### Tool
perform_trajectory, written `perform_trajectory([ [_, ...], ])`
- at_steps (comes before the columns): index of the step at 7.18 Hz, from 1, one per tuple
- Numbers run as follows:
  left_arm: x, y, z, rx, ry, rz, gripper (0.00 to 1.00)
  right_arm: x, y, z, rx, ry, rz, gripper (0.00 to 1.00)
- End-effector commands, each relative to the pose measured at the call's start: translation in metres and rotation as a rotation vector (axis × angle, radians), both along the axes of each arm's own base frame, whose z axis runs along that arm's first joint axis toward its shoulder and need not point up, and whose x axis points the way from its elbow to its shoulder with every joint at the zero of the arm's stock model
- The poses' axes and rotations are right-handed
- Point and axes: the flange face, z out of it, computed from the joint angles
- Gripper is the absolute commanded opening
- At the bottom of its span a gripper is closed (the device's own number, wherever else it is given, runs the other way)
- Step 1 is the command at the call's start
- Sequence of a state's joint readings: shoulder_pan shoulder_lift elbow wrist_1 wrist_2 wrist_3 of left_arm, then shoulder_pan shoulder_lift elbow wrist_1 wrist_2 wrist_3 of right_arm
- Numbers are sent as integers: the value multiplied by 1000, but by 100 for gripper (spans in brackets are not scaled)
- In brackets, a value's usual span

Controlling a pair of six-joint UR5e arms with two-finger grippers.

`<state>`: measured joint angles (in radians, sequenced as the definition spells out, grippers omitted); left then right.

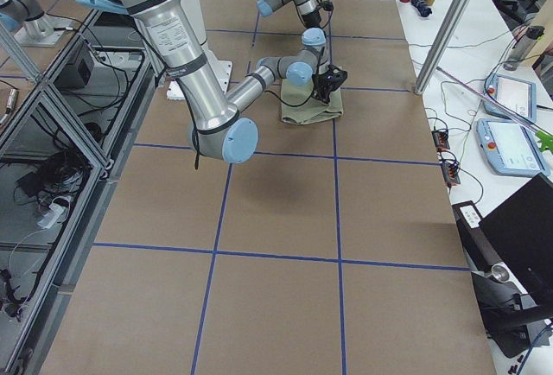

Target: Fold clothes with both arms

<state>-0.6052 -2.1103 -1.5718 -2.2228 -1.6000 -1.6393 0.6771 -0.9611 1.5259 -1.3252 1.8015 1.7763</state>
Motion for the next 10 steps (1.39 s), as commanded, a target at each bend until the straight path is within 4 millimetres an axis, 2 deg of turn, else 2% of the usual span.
perform_trajectory([
  [1,18,-59,7,31,-36,-34,22,4,-44,18,16,59,-67,84],
  [2,15,-82,17,55,-47,-51,34,-7,-63,3,57,78,-103,100],
  [3,8,-89,19,74,-50,-59,38,5,-76,3,86,92,-120,100],
  [4,5,-92,20,74,-49,-64,39,35,-95,6,83,74,-141,100],
  [5,-1,-95,17,96,-57,-60,39,64,-110,19,106,81,-175,100],
  [6,-15,-103,24,146,-101,-3,39,95,-120,47,122,114,-203,100],
  [7,-47,-115,48,188,-152,125,39,132,-129,81,146,135,-266,100],
  [8,-110,-120,83,245,-189,225,39,185,-136,123,180,151,-348,100],
  [9,-172,-124,111,313,-229,295,39,252,-142,163,230,147,-434,100],
  [10,-217,-127,135,341,-258,321,39,324,-147,195,271,144,-478,100],
])
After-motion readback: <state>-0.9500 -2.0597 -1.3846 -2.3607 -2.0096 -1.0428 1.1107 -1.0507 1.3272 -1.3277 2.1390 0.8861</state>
